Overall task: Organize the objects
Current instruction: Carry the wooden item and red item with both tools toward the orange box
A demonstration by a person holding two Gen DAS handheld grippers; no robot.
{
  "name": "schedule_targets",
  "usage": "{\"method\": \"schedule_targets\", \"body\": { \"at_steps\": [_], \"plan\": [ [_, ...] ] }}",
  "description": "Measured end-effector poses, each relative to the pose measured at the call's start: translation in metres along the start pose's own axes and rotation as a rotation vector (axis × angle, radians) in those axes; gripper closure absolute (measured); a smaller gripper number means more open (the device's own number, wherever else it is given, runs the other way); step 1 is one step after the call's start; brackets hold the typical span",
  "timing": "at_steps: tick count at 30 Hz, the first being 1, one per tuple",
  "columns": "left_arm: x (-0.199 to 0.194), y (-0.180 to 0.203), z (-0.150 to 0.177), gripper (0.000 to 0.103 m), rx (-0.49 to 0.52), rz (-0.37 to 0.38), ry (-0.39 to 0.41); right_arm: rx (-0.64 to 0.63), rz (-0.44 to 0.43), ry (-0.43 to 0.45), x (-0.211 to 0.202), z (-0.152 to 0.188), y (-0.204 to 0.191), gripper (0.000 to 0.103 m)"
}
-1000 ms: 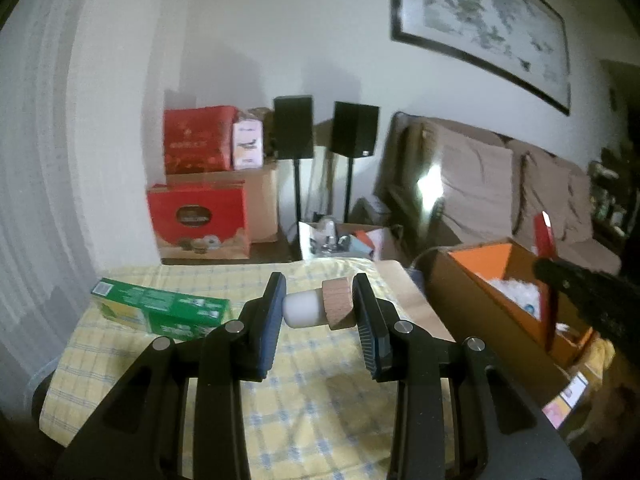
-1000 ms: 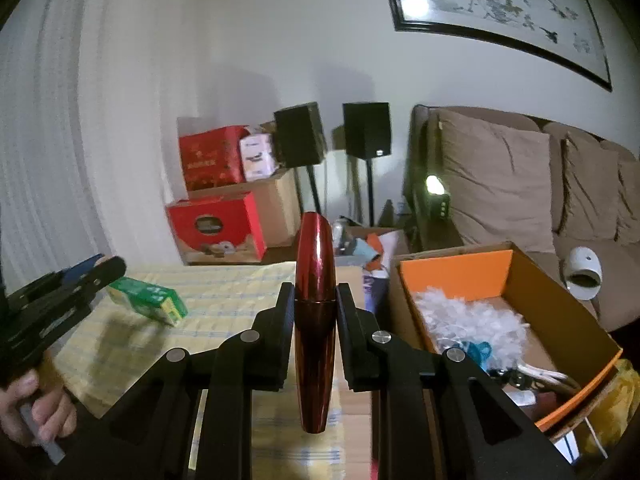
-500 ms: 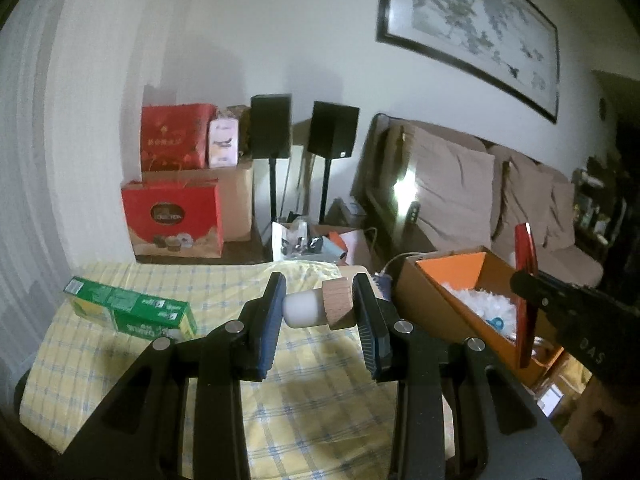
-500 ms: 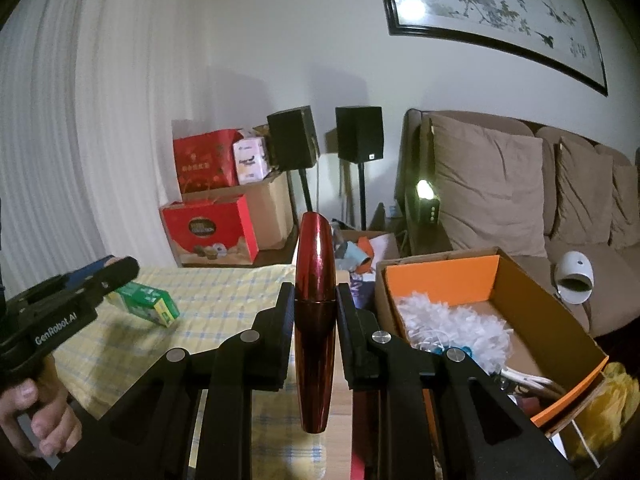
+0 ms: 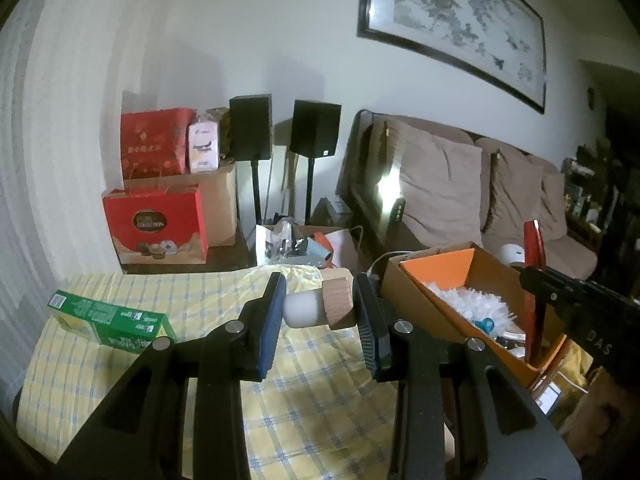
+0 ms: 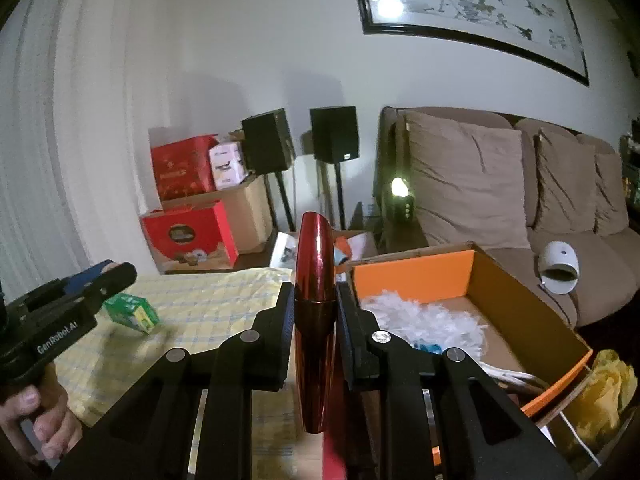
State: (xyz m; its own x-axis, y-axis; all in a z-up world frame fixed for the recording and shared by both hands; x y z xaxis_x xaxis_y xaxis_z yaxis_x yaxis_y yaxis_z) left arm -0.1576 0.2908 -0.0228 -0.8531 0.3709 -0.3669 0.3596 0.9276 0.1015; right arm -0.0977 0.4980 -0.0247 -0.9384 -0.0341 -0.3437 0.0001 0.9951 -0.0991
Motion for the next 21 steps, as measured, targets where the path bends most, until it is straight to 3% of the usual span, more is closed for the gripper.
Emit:
{"method": "schedule_targets", "body": {
  "at_steps": [7,21],
  "plan": [
    [0.006,0.008,-0.009,0.071,0.003,0.019,0.006,-0.002,0.067,0.003,-0.002,-0.001,0.019,0.084],
    [0.013,0.036,-0.012,0.071,0.037,0.068,0.002,-0.002,0.106,0.006,-0.007,-0.001,0.032,0.083]
  ]
}}
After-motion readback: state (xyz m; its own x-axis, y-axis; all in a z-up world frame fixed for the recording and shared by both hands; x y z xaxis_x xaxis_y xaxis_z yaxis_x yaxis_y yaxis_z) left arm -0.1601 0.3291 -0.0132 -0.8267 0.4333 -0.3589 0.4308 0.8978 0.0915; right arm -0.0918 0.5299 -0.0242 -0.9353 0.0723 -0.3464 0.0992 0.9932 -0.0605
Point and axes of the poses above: each gripper's, at about its wrist camera, not at the fingertips, and x roughly the way its jaws point, y to its right, z to its underside, the point moved 3 cm from there along x, roughly the way its jaws point, and after that the axes turned 4 degrees about y, right-handed, at the moved point
